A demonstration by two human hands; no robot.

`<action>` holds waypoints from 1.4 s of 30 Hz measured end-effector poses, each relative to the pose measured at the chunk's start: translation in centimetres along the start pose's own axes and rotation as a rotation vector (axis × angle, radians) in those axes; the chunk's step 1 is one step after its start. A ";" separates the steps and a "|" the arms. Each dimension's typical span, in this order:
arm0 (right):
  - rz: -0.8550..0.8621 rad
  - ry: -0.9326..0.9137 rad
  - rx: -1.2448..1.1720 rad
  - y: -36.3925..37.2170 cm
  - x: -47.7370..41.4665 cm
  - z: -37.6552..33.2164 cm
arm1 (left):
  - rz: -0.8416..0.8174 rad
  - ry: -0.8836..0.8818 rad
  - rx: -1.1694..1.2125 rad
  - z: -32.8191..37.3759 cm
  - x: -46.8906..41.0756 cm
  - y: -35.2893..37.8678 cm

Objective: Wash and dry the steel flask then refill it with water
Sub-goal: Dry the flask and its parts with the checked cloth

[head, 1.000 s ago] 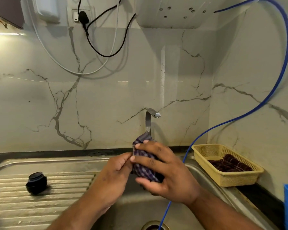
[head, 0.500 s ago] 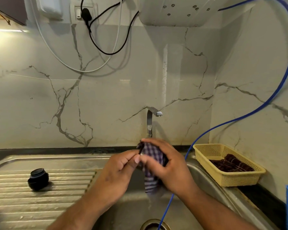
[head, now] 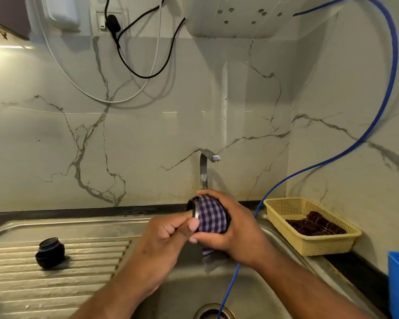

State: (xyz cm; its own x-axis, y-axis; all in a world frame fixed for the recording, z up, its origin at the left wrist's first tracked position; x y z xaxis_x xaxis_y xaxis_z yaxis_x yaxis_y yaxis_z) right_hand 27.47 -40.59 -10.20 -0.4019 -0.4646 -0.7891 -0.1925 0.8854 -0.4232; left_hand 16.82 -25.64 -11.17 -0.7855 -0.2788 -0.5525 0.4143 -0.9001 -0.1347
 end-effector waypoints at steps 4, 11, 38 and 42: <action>-0.079 -0.065 0.104 -0.2 -0.1 0.2 | -0.079 -0.087 0.189 0.5 0.2 0.5; -0.117 -0.368 0.342 0.1 0.1 -0.6 | -0.037 -0.428 0.598 0.5 -0.3 -0.7; -0.136 -0.222 0.125 -0.7 -0.2 -1.3 | -0.124 0.099 -0.283 0.8 -0.5 -1.7; -0.181 -0.020 0.095 -0.5 -0.1 -0.7 | -0.200 0.193 -0.466 0.5 -0.4 -1.5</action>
State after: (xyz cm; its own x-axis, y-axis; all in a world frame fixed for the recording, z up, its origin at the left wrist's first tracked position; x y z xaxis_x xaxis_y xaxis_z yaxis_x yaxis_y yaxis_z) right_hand 26.95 -40.93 -9.60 -0.3503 -0.6170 -0.7047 -0.1739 0.7821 -0.5984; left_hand 16.25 -24.33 -10.39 -0.7896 -0.0114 -0.6135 0.4597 -0.6731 -0.5792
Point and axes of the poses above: each hand's wrist, its own x-axis away from the middle knuckle, its own y-axis out of the palm, z = x × y, the point moved 2 cm from there along -x, towards the middle knuckle, and after that the axes turned 6 degrees about z, right-handed, at the moved point
